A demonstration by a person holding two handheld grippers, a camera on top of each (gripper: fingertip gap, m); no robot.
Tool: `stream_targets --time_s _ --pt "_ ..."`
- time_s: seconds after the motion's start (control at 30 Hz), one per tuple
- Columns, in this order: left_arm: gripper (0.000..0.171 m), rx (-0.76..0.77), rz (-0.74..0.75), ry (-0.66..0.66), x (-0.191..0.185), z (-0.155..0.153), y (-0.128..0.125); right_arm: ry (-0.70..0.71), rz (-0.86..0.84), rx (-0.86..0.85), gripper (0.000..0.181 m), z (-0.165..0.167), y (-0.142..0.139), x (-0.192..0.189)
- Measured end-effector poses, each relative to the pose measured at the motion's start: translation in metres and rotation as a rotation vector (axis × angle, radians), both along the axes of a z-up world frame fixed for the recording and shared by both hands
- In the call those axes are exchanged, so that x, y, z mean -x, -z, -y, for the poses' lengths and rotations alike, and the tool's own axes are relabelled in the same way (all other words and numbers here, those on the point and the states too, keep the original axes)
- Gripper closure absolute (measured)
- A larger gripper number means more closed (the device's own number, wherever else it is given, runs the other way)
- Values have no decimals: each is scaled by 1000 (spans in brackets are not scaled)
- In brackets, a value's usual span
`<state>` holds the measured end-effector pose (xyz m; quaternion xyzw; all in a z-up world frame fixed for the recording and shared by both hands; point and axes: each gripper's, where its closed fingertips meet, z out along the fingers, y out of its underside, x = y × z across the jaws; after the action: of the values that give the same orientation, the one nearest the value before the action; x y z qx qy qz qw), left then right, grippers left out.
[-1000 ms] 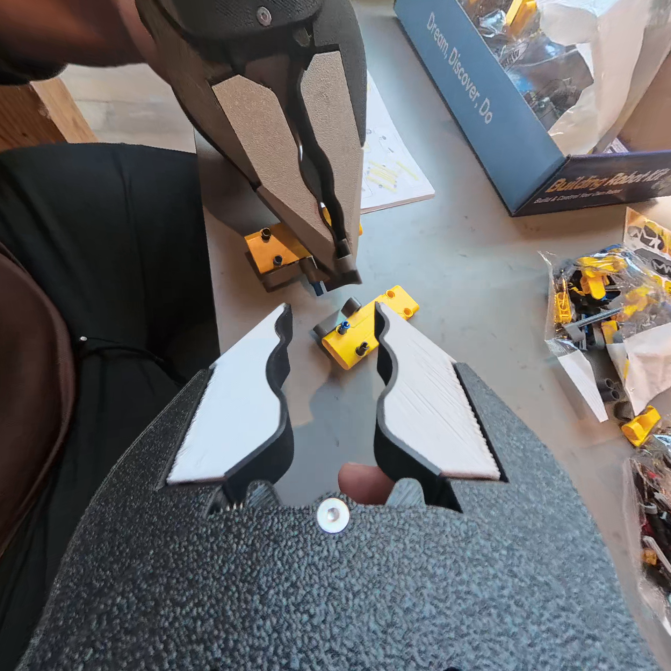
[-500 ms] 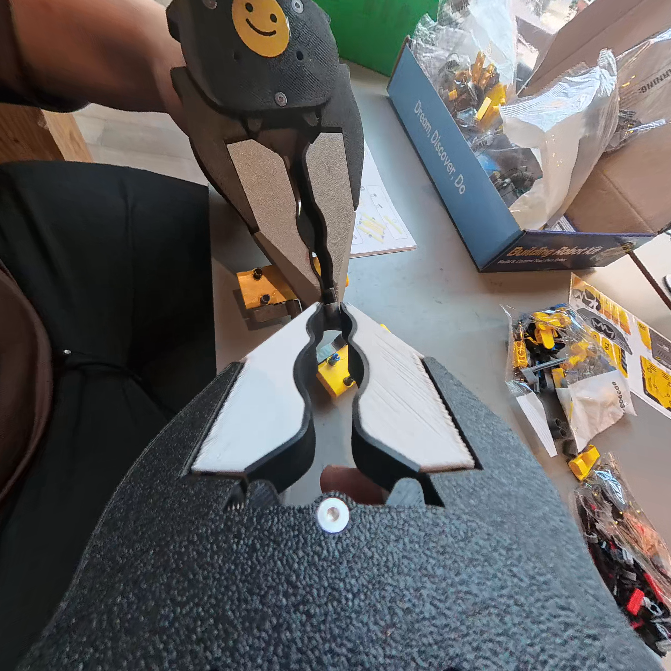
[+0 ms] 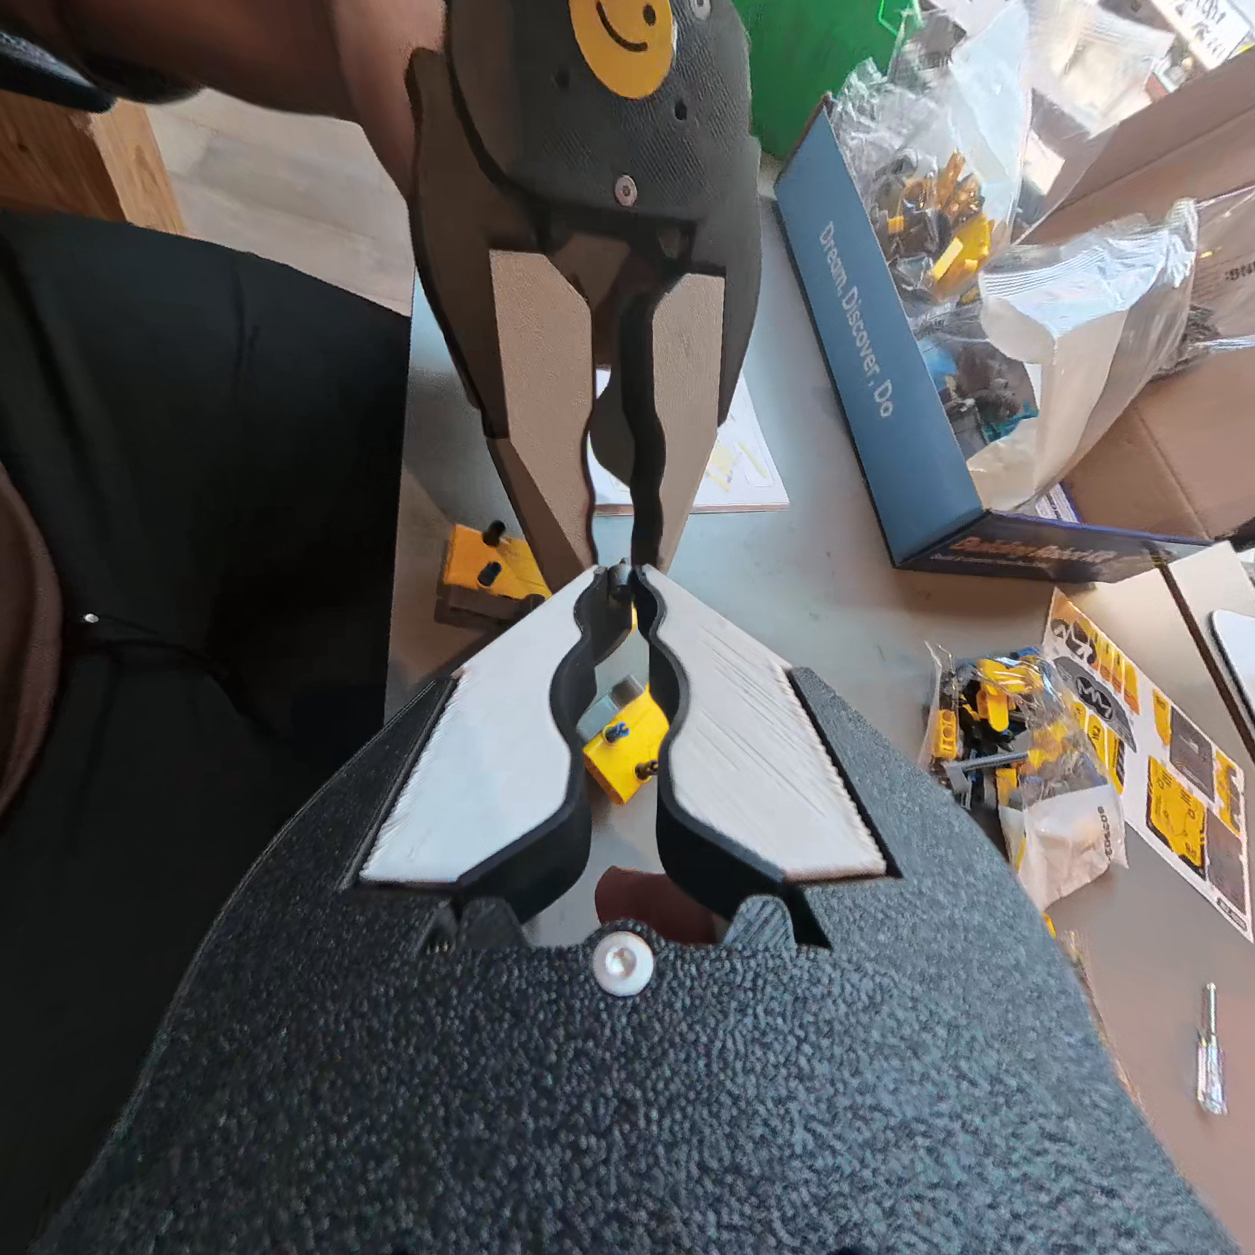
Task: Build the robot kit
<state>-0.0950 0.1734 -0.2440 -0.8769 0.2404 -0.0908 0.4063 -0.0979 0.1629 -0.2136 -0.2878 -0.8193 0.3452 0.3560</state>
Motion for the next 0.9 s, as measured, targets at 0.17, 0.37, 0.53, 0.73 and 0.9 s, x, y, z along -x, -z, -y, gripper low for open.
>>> stream_targets --time_s 0.17,0.37,0.53,0.73,0.9 --pt "171 -40 -2 -41 3 -5 2 21 21 15 173 -3 3 5" --pt "171 -84 -10 -230 15 -8 7 63 73 110 151 -25 6 -11" --pt "171 -140 -52 -275 16 -9 1 66 155 94 143 -31 32 -21" --pt "171 -226 -82 -260 10 -9 -10 107 148 120 131 -27 34 -12" --pt "171 -256 -54 -204 0 -4 -15 106 39 208 162 -24 6 -2"
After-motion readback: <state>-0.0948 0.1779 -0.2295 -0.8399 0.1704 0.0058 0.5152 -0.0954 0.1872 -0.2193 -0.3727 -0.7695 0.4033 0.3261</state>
